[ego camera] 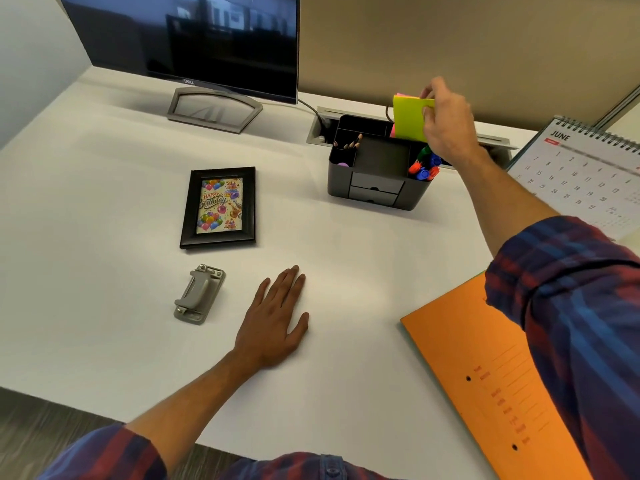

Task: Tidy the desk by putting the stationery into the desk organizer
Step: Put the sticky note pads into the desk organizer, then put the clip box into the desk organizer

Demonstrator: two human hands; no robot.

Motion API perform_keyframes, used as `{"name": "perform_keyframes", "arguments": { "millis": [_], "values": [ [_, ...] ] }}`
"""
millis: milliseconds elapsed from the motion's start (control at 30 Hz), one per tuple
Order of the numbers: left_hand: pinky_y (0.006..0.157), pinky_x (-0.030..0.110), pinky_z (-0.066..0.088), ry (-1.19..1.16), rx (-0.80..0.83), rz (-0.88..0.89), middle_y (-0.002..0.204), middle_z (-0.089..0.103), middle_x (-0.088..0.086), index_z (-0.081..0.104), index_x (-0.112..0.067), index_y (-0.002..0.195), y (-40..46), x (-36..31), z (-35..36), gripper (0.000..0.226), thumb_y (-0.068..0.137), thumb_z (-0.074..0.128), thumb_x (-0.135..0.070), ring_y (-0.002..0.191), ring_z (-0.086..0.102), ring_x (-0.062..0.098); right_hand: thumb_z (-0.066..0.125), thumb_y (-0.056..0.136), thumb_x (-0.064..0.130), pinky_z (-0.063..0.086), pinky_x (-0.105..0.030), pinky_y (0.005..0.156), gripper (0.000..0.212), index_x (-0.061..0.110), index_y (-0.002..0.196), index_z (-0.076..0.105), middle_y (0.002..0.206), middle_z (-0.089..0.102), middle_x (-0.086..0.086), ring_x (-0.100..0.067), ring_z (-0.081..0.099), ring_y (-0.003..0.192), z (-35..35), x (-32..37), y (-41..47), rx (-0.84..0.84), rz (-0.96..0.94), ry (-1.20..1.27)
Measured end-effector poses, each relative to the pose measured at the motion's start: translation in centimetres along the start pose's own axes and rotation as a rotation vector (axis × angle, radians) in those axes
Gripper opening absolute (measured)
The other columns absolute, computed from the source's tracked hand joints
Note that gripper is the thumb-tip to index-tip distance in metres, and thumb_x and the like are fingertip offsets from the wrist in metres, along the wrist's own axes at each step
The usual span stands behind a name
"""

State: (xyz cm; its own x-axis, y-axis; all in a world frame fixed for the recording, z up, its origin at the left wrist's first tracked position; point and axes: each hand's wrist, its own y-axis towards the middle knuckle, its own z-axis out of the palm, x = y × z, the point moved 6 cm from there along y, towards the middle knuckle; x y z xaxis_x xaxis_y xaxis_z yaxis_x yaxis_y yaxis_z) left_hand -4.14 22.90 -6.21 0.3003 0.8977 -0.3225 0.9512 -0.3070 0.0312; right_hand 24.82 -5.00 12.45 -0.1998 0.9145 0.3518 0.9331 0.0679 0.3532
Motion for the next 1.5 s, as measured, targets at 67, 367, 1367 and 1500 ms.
{"name": "perform_keyframes", "arguments": {
  "millis": [67, 367, 1367, 1500],
  "values": [
    [0.121, 0.041, 0.011, -0.003, -0.002, 0.003, 0.164, 0.007, -0.002, 0.014, -0.017, 0.156, 0.0, 0.0, 0.0, 0.067, 0.098, 0.036, -0.043, 0.150, 0.003, 0.009, 0.046, 0.100, 0.013, 0.040, -0.028, 0.074, 0.021, 0.009, 0.120, 0.049, 0.116, 0.061, -0.016, -0.029, 0.058, 0.104, 0.4, -0.1, 0.1, -0.004, 0.009, 0.029],
    [0.121, 0.040, 0.009, -0.008, -0.001, 0.009, 0.164, 0.005, -0.001, 0.012, -0.017, 0.156, 0.0, -0.1, -0.1, 0.067, 0.098, 0.035, -0.043, 0.150, 0.001, 0.009, 0.058, 0.095, 0.023, 0.052, -0.043, 0.083, 0.020, 0.011, 0.104, 0.070, 0.114, 0.063, -0.011, -0.032, 0.063, 0.099, 1.6, -1.3, -0.4, 0.002, 0.152, -0.175],
    [0.121, 0.041, 0.010, 0.010, -0.010, 0.012, 0.163, 0.012, 0.001, 0.018, -0.016, 0.155, 0.0, 0.1, 0.1, 0.067, 0.097, 0.032, -0.045, 0.150, 0.007, 0.011, 0.060, 0.090, 0.030, 0.054, -0.033, 0.073, 0.018, 0.018, 0.099, 0.070, 0.099, 0.070, 0.004, -0.010, 0.064, 0.080, 6.6, 15.0, -13.6, -0.014, -0.005, 0.327],
    [0.122, 0.040, 0.006, 0.016, 0.012, 0.012, 0.163, 0.009, 0.001, 0.014, -0.016, 0.156, 0.0, 0.2, 0.3, 0.068, 0.097, 0.027, -0.048, 0.150, 0.004, 0.012, 0.061, 0.090, 0.033, 0.050, -0.030, 0.077, 0.020, 0.021, 0.104, 0.069, 0.106, 0.069, 0.008, -0.008, 0.063, 0.087, 9.5, 18.7, -16.3, 0.158, -0.004, 0.377]
  ]
}}
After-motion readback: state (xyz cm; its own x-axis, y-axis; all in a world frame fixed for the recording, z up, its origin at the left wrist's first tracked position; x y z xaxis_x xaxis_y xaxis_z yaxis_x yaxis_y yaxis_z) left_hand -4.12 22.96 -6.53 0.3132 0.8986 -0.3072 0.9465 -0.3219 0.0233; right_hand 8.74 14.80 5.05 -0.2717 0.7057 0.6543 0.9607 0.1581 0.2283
